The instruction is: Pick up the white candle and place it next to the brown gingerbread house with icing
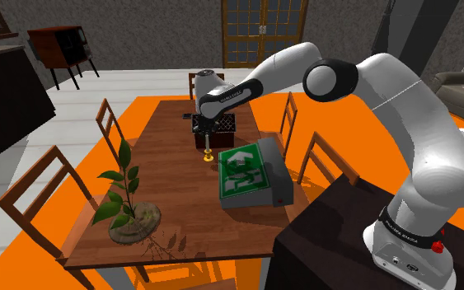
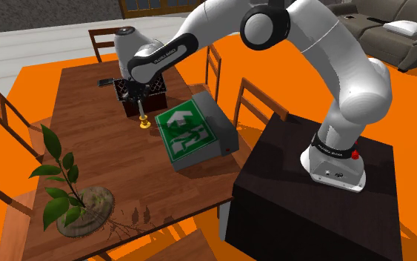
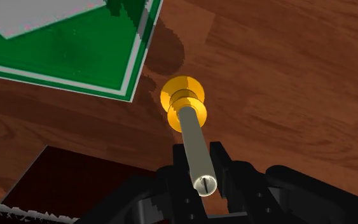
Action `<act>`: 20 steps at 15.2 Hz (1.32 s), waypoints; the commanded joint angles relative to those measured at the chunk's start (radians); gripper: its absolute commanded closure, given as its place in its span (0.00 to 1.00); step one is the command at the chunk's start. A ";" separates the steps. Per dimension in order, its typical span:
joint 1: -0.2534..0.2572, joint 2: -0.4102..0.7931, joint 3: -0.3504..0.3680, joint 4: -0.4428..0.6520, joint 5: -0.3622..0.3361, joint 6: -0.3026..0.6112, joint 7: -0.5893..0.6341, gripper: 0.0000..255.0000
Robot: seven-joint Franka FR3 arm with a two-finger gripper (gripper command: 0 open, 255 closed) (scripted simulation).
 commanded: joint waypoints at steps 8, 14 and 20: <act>0.003 0.028 -0.006 0.005 -0.006 0.024 0.004 1.00; 0.003 0.028 -0.006 0.005 -0.006 0.024 0.004 0.00; -0.010 -0.075 0.013 -0.054 0.009 -0.023 0.003 0.00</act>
